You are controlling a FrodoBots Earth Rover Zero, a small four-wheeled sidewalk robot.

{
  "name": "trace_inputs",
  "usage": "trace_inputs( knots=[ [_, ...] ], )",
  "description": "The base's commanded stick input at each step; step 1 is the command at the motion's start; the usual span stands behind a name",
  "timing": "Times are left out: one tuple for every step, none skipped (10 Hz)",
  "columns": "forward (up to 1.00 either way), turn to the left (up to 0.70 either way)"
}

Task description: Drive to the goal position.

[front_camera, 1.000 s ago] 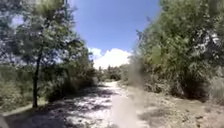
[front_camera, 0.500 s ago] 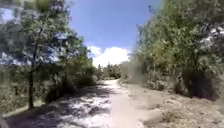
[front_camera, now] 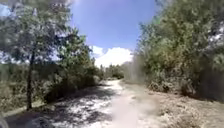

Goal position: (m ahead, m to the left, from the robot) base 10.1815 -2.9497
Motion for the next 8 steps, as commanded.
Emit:
trace_inputs(
  knots=[
    [0.44,0.02],
    [0.44,0.02],
    [0.44,0.02],
    [0.44,0.02],
    [0.44,0.02],
    [0.44,0.02],
    [0.44,0.02],
    [0.44,0.02]
  ],
)
